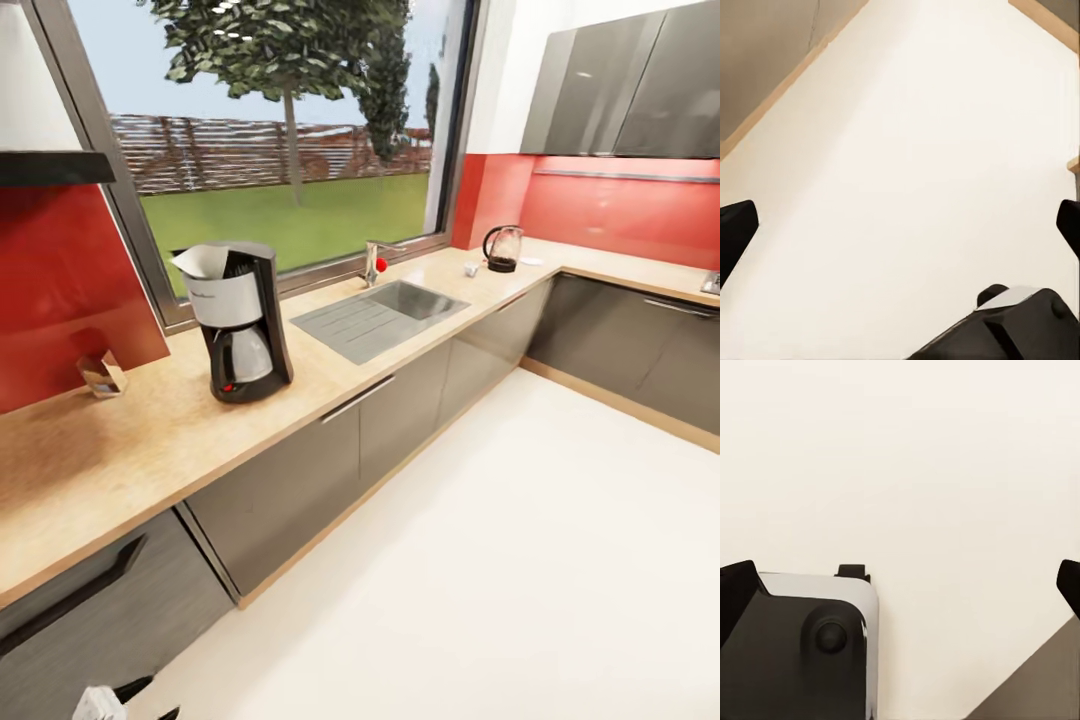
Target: Set up a coffee station on the kitchen countertop: keep the coffee maker on the countertop, move the bottle of coffee from the kitchen shelf to the counter next to the coffee maker, place a paper coffee filter on top of the coffee maker, put the saucer next to the coffee maker with the coffee cup on the saucer, and place the electric kettle next to the coffee maker.
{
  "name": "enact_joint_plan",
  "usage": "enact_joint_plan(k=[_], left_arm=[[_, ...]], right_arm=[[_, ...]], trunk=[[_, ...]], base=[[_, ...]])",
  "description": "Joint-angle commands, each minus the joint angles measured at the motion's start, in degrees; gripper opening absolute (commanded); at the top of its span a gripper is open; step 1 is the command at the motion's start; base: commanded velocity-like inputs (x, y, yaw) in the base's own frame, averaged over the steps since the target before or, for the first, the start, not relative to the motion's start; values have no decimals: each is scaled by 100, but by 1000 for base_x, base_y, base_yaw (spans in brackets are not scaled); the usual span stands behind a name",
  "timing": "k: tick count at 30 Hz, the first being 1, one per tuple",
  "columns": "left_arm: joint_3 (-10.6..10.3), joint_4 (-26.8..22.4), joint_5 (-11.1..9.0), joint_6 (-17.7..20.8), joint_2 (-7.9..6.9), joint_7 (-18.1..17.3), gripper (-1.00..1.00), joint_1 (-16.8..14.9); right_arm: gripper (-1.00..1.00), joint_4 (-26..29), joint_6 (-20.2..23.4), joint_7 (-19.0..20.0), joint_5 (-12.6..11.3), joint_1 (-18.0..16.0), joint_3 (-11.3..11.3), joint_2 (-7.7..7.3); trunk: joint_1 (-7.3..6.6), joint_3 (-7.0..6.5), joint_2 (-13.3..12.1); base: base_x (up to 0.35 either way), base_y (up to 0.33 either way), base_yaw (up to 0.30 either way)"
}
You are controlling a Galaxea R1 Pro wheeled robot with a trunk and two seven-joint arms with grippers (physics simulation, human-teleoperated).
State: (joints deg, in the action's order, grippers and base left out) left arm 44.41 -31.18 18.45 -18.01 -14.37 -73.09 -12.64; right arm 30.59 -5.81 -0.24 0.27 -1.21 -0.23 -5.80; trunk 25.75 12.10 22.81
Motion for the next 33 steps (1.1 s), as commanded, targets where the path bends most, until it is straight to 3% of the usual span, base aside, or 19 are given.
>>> enact_joint_plan(k=[1,5,14,18,20,21,24,25,26,28,29,30,33], left_arm=[[40,66,60,-55,2,151,100,42],[31,164,62,-136,-3,469,100,164],[39,199,62,-202,-4,646,100,296],[21,241,113,-210,1,1062,100,334],[12,339,293,-211,10,1368,100,344],[-5,597,806,-197,31,2337,100,349],[-13,923,1214,-190,45,3344,100,350],[-13,989,1287,-189,49,3519,100,350],[-12,1356,1624,-179,86,4385,100,348],[-12,1680,1831,-173,153,5035,100,345],[-12,2092,2091,-163,357,5866,100,345],[-10,2263,2254,-138,516,6303,100,344],[-9,2485,2387,-114,774,7044,100,345]], right_arm=[[100,-4,-16,-2,3,-2,1,0],[100,-5,-16,-2,4,-2,4,0],[100,-6,-16,-2,3,-2,5,0],[100,-8,-16,-2,4,-2,5,0],[100,-17,-16,-2,5,-2,5,0],[100,-24,-16,-2,4,-2,5,1],[100,-26,-16,3,7,-2,15,17],[100,-26,-16,4,7,-2,17,19],[100,-25,-16,6,8,-2,21,24],[100,-17,-16,6,8,-2,22,25],[100,-11,-16,6,8,-2,22,26],[100,-6,-16,6,8,-2,23,26],[100,4,-17,25,8,-2,28,26]], trunk=[[3,10,11],[3,9,11],[3,-17,11],[3,-32,11],[3,-40,11],[3,-45,11],[3,-59,11],[3,-63,11],[3,-68,11],[3,-77,11],[3,-82,11],[3,-87,11],[3,-100,11]], base=[[0,0,278],[0,0,278],[0,0,278],[0,0,273],[0,0,271],[0,0,267],[0,0,266],[0,0,266],[0,0,265],[0,0,265],[0,0,265],[0,0,265],[0,0,265]])
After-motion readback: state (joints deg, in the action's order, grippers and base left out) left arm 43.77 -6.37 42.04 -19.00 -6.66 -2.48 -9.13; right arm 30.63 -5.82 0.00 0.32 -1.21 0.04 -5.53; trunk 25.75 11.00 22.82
